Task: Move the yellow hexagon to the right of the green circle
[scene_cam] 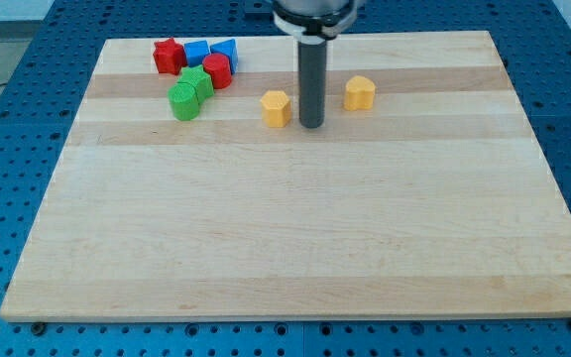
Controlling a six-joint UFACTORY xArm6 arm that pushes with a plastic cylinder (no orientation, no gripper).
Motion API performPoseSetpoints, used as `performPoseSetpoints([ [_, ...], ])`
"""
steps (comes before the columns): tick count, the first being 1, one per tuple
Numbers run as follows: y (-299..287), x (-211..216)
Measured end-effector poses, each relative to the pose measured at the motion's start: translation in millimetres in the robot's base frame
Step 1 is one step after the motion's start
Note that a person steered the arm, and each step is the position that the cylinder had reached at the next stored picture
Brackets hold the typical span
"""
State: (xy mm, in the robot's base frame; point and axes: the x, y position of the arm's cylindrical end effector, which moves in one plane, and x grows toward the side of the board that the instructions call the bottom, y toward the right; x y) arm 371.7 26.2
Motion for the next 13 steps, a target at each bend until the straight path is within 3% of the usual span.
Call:
performPoseSetpoints([
  [3, -13, -21],
  [13, -55, -8],
])
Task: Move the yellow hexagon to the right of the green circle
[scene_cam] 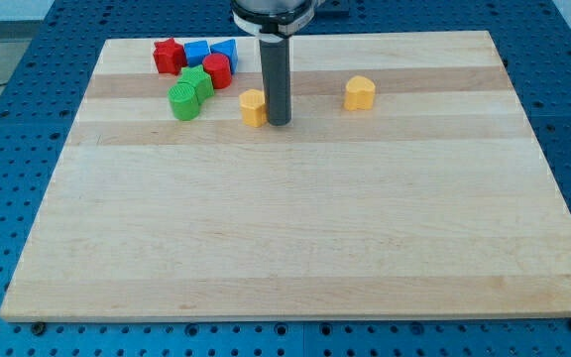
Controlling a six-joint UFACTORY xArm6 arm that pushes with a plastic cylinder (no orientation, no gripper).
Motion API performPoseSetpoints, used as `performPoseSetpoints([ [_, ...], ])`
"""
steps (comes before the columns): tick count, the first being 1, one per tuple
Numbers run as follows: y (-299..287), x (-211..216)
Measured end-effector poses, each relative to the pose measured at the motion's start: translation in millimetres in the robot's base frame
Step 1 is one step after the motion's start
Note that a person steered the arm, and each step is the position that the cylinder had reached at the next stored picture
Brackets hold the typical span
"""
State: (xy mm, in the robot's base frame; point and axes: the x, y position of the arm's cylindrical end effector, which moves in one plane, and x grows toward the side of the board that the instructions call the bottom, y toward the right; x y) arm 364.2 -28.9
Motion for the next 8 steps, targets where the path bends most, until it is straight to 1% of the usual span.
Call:
performPoseSetpoints([
  [1, -8, -6],
  [4, -55, -7],
  [5, -56, -6],
  [6, -36, -6],
  [7, -4, -14],
  [8, -4, -30],
])
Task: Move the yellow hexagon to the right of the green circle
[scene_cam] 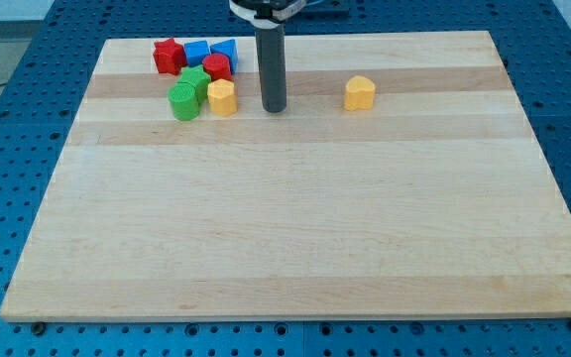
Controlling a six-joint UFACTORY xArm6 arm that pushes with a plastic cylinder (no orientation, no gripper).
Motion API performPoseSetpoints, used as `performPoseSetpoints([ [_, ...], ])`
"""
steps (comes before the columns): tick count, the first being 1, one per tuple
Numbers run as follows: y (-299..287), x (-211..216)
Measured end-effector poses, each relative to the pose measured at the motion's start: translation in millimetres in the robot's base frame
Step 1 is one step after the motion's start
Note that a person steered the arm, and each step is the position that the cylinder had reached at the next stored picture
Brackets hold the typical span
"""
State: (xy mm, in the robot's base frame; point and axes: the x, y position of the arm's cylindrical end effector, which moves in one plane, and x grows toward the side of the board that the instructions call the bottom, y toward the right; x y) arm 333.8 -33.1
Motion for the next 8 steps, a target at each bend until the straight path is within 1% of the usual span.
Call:
performPoseSetpoints([
  [1, 0, -16],
  [2, -9, -24],
  [4, -40, -21],
  [8, -41, -19],
])
